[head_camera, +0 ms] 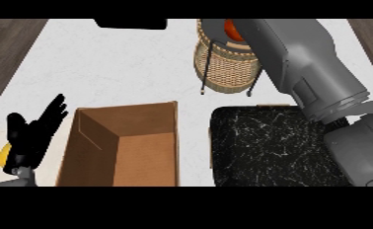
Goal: Pick the tomato from the tray and place it in the tiered basket
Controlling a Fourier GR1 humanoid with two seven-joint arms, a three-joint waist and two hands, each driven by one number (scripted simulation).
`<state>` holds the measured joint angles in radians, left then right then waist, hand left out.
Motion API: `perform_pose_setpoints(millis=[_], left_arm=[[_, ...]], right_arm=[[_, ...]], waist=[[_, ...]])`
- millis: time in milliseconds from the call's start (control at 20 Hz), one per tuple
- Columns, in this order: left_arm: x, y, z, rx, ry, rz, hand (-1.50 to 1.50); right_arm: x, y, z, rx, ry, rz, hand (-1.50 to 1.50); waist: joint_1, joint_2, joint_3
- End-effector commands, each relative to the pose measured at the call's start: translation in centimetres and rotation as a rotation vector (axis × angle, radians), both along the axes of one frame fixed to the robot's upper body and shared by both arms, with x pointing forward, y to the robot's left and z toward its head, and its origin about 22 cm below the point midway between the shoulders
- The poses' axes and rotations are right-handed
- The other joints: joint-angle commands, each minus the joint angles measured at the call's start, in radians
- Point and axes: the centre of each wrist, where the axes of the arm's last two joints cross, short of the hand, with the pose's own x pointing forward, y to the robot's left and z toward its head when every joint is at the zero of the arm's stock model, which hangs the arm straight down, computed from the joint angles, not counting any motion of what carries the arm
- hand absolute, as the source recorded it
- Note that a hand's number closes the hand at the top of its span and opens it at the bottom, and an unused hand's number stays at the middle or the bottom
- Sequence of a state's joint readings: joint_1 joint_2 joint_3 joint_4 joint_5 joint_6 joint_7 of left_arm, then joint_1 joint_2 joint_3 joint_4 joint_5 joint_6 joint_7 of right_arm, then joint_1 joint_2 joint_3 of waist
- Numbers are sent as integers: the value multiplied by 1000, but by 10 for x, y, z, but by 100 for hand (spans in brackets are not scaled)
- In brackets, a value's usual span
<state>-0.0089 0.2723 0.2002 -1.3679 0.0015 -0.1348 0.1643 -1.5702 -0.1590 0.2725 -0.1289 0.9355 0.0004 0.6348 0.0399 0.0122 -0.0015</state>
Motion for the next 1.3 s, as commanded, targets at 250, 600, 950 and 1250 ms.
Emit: perform_pose_setpoints(millis=[250,600,950,1250], left_arm=[[-8,16,-3,11,-4,12,0],[-10,2,-2,7,15,38,0],[-25,25,-7,-4,39,86,0],[-34,26,-9,3,41,114,0]], right_arm=[[-1,-6,20,170,-164,24,-150],[-6,-23,85,442,-386,-87,-150],[-9,-95,97,823,-449,-186,-150],[-26,-133,81,1031,-539,-104,-150]], waist=[[-15,-5,1],[-41,-19,2],[-88,-33,4],[-123,-45,6]])
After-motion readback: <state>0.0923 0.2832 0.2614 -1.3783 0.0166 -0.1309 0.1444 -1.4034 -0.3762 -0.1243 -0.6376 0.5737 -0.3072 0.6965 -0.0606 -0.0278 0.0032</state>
